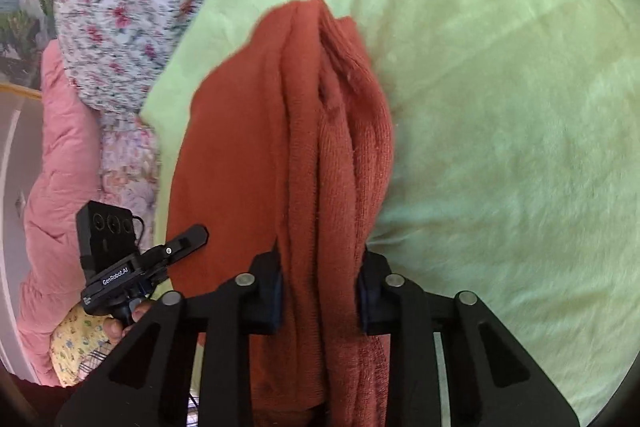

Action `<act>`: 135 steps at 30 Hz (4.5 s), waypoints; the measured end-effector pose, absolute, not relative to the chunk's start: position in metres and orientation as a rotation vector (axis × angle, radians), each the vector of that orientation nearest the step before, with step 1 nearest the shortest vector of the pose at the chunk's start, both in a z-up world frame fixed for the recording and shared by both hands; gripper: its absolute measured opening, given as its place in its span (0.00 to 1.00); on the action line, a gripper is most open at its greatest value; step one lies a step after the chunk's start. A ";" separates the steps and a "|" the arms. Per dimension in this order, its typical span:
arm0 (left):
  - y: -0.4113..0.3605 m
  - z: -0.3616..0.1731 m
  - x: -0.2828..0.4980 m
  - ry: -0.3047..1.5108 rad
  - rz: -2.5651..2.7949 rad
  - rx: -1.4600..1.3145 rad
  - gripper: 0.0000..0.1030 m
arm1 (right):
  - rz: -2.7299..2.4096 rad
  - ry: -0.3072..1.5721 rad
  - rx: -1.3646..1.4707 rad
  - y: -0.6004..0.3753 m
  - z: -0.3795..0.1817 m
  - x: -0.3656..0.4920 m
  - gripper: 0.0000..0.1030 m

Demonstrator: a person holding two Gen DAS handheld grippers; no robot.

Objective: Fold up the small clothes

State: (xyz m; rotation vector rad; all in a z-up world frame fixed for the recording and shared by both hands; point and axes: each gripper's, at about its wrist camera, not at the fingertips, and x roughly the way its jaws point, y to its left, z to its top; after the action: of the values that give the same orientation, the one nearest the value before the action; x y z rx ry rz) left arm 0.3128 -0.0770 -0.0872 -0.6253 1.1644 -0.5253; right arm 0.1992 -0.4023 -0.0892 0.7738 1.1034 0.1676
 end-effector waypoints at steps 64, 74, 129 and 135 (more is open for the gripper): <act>0.104 -0.044 0.286 1.044 -0.260 -0.492 0.24 | 0.308 1.153 0.490 -0.266 -0.040 0.161 0.40; 0.080 -0.043 0.136 1.117 -0.242 -0.328 0.49 | 0.309 1.160 0.432 -0.241 -0.027 0.114 0.40; 0.040 -0.024 0.131 1.052 -0.295 -0.339 0.51 | 0.161 1.044 0.515 -0.272 -0.037 0.113 0.13; 0.024 -0.034 0.193 1.054 -0.298 -0.317 0.50 | 0.286 1.116 0.465 -0.235 -0.045 0.124 0.13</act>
State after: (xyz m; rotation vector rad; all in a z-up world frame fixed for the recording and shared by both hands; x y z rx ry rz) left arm 0.1927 0.0245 -0.0343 -0.3170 1.0537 -0.2979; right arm 0.1244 -0.2353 -0.0450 0.4654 1.1158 0.2861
